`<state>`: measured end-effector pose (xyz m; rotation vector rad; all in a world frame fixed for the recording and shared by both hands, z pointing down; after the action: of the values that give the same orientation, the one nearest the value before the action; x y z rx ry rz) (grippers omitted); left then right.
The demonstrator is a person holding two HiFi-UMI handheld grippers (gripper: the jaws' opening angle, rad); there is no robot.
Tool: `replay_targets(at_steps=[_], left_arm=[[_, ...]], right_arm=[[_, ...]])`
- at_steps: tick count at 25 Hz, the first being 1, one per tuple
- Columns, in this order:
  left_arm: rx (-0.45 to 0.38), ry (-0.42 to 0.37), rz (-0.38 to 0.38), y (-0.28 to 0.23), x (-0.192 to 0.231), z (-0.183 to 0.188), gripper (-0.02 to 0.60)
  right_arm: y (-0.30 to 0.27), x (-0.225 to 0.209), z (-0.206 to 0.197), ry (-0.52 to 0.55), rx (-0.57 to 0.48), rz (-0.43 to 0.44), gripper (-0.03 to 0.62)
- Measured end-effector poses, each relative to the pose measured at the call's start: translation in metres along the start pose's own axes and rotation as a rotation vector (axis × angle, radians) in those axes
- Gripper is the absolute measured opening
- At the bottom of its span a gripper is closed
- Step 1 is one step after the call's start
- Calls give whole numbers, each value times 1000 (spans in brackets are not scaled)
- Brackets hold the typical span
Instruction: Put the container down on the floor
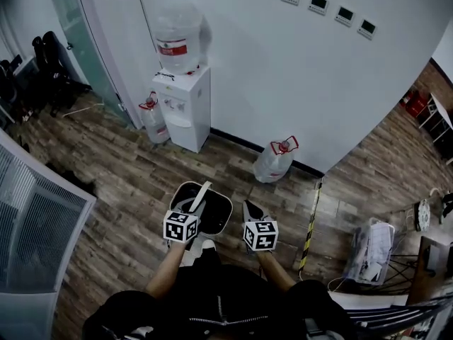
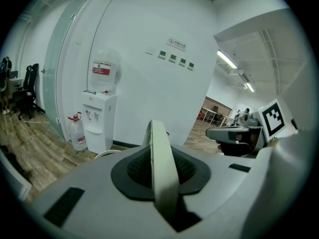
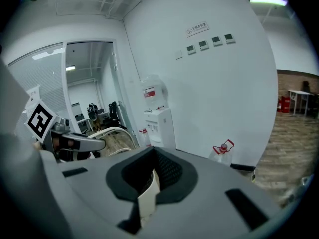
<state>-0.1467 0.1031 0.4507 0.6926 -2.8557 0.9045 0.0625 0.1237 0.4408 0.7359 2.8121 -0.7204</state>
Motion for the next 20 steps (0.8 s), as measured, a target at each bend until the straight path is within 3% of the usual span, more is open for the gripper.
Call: replay_targets(at_steps=[20], left_arm=[[26,-23,-53,-54,98,45,67]], right_arm=[[-104,15,40,-11,23,-34,11]])
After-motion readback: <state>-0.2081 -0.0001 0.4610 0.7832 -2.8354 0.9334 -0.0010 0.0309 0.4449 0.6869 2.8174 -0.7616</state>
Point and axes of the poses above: the fingertips, and each gripper's own axes: y backward along the fingers, x to its left, z out of its top, the point moved 6 cm from there along y, backward along the fingers, and after that the axes turned 8 degrees about z, right-handed, at the moved point
